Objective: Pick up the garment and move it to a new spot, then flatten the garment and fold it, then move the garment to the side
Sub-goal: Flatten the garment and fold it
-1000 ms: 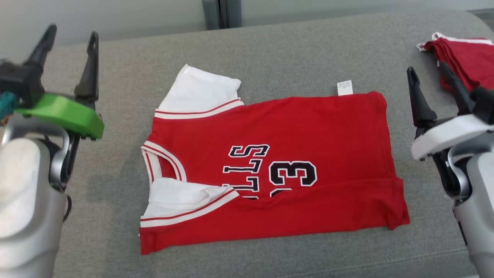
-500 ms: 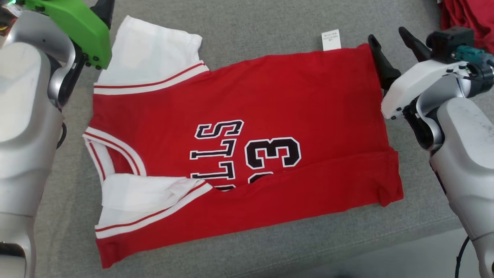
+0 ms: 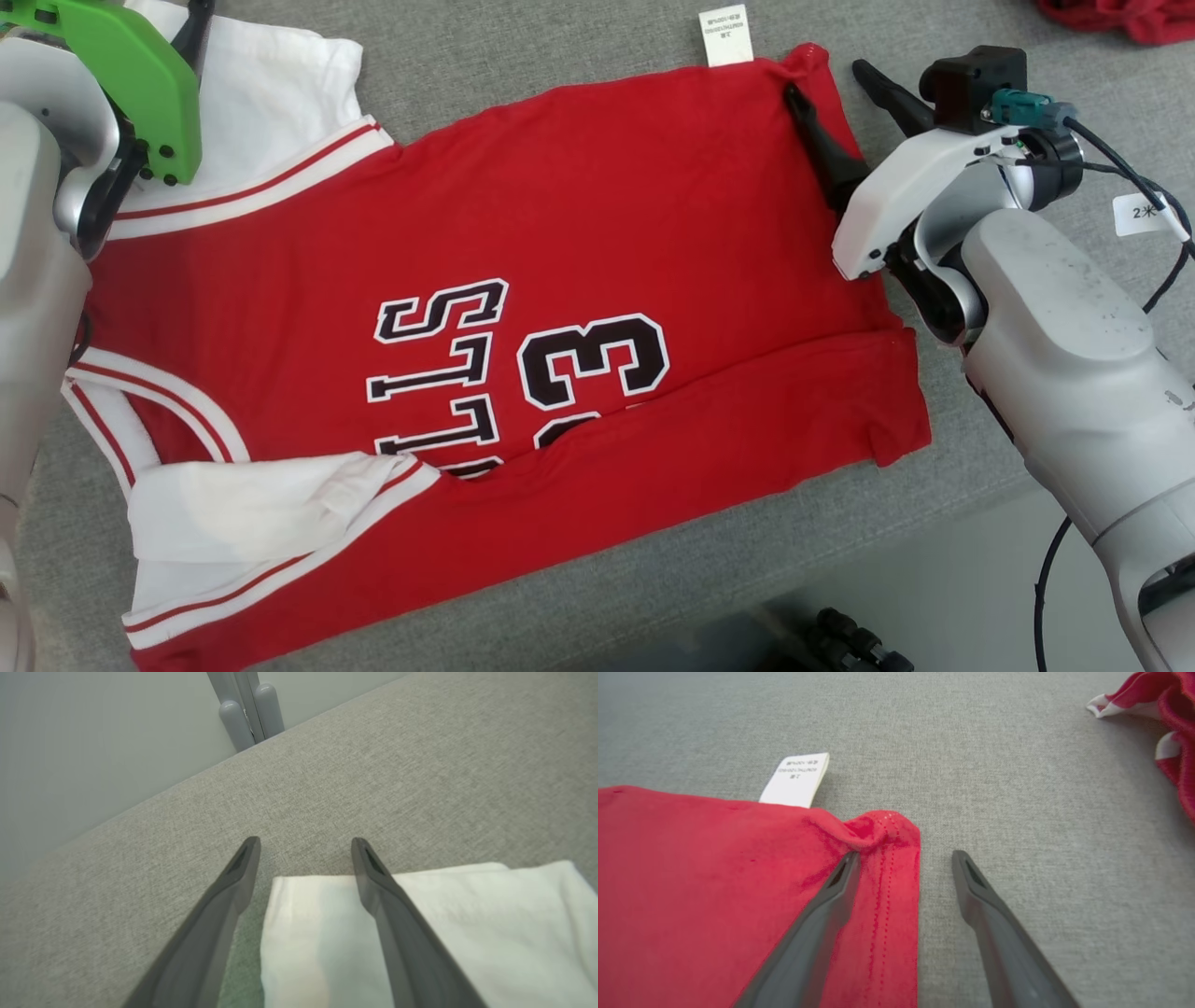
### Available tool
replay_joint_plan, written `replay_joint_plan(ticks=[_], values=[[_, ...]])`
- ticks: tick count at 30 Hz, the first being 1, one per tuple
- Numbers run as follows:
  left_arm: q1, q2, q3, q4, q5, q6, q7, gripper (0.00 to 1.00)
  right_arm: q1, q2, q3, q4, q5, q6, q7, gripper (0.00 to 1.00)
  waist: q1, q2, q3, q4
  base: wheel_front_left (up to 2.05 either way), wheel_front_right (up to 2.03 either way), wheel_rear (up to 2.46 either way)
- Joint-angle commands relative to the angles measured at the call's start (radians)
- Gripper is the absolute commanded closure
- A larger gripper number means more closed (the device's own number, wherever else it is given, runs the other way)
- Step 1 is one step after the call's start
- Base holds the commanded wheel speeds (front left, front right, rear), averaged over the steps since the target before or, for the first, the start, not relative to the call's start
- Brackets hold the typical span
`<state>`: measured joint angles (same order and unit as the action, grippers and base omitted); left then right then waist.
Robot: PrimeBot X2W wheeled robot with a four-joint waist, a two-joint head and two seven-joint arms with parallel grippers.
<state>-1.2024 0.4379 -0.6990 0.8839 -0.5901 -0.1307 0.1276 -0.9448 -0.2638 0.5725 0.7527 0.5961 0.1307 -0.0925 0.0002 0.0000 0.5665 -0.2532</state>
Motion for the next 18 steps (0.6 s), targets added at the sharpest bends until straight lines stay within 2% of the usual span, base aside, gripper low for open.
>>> replay_joint_plan(ticks=[1,6,18], values=[[-0.026,0.017,-0.008,0.016,-0.005,0.001,-0.009,0.00,-0.016,0.000,0.015,0.014,0.015,0.000,-0.011,0.00,-0.0002,0.0000,0.010,-0.010,0.00,0.00,0.00],[-0.029,0.007,-0.057,0.069,-0.043,0.001,0.005,0.00,-0.045,-0.005,0.078,0.053,0.066,0.000,-0.042,0.00,-0.0002,0.0000,-0.003,0.001,0.00,0.00,0.00],[-0.034,-0.008,-0.105,0.076,-0.160,0.001,0.035,0.00,-0.080,-0.020,0.175,0.099,0.151,0.000,-0.068,0.00,-0.0002,0.0000,-0.013,0.025,0.00,0.00,0.00]])
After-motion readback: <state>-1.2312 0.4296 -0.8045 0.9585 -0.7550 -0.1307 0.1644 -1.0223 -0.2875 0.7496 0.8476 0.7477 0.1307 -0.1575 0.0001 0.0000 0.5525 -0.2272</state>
